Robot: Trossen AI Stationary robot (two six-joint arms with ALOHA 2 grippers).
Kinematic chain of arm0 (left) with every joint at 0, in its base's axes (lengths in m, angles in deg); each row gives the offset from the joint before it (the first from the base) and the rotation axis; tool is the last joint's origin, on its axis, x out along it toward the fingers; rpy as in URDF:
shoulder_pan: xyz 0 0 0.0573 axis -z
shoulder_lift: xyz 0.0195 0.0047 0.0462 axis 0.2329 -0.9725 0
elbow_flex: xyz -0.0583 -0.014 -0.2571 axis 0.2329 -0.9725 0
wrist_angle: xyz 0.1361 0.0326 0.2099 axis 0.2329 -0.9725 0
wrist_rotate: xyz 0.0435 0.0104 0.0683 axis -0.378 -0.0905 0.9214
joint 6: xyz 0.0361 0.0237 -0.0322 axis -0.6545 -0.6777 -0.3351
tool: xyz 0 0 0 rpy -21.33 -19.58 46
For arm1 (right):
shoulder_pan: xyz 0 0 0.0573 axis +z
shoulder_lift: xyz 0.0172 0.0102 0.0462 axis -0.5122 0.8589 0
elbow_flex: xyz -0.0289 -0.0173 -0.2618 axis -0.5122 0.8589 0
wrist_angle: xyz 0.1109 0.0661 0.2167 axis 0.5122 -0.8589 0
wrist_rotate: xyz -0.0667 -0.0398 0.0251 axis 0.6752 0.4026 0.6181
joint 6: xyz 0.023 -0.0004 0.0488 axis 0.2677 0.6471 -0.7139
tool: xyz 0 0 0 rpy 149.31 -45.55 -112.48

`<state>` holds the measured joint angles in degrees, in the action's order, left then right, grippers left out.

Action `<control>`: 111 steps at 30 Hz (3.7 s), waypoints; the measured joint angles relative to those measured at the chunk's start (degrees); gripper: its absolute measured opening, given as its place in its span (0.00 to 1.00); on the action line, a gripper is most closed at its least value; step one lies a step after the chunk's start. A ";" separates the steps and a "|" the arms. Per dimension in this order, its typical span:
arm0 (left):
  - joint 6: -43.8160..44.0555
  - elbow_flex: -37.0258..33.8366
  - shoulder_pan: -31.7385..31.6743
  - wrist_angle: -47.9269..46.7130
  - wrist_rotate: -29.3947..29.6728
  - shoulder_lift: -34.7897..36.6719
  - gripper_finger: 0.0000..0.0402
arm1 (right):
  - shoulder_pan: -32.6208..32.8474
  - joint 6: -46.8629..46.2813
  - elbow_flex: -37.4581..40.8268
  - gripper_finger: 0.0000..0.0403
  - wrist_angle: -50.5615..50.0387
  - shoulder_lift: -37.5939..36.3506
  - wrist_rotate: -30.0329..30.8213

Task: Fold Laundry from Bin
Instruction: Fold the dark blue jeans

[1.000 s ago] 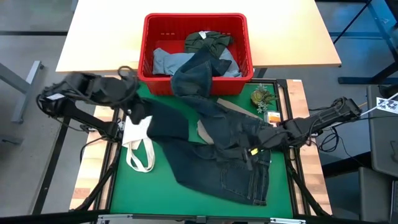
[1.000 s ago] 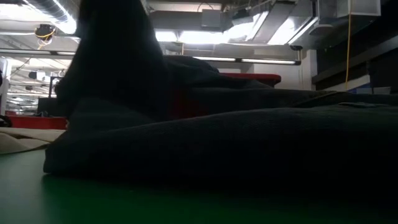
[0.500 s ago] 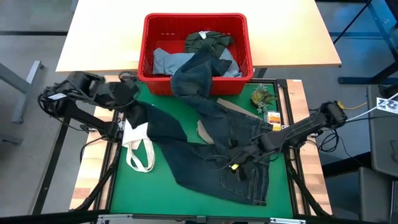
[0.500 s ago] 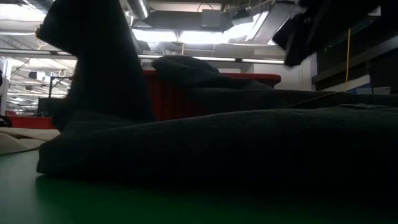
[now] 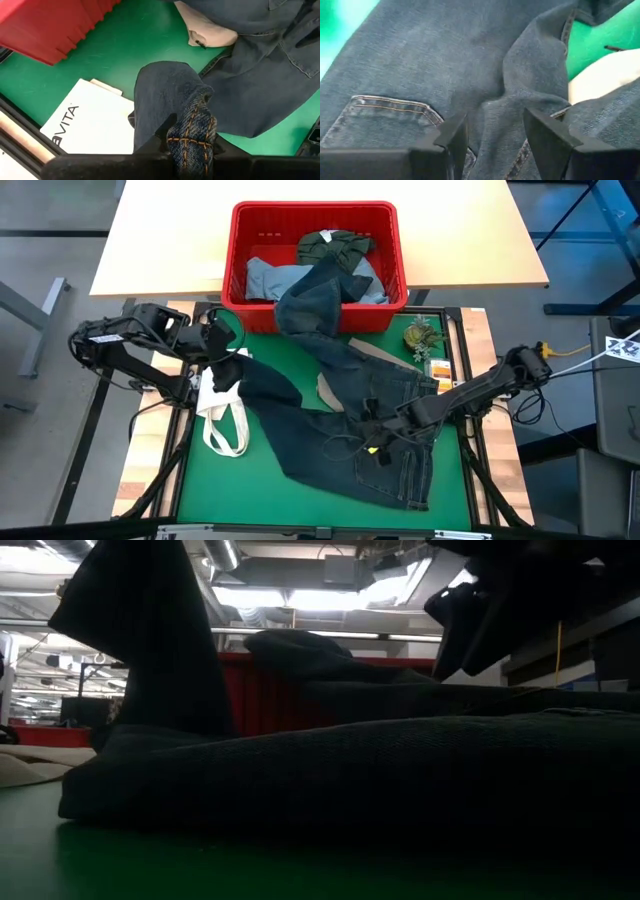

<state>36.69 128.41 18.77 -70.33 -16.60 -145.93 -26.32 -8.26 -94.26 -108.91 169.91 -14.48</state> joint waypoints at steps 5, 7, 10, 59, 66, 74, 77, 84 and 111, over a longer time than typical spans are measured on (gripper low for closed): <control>0.00 0.00 0.00 0.00 0.00 0.02 0.04 | 0.00 -0.59 -0.02 0.47 -3.79 -1.61 4.63; 0.03 0.00 0.00 -0.02 0.00 0.02 0.04 | 0.00 -2.98 -0.02 0.47 -5.97 -1.66 5.99; 0.02 0.00 0.00 -0.02 0.00 0.02 0.04 | 0.00 -6.03 -0.02 0.47 -9.79 -1.64 7.11; 19.60 -0.02 0.51 0.00 -26.77 0.04 0.04 | -0.02 -25.63 -4.20 0.25 -53.64 -4.70 22.04; 25.74 -0.48 5.58 0.15 -27.11 -1.25 0.04 | -0.02 -22.59 -4.94 0.45 -55.35 -4.70 20.91; 26.14 -5.85 10.87 0.04 -21.53 -3.38 0.04 | 0.04 -24.08 -15.88 0.49 -60.99 -4.68 20.26; 26.03 -7.45 11.72 0.05 -21.63 -4.12 0.04 | 0.04 -23.97 -20.96 0.49 -57.00 -4.69 18.33; 25.94 -8.04 11.80 0.36 -21.88 -4.87 0.04 | 0.04 -16.56 -24.90 0.49 -40.69 -4.70 12.34; 19.54 -8.00 15.72 2.83 -17.35 -4.90 0.04 | 16.28 8.62 -20.15 0.49 10.18 23.76 12.25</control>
<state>56.23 120.41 34.49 -67.50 -33.95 -150.82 -10.03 0.37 -114.41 -98.73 193.68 -2.23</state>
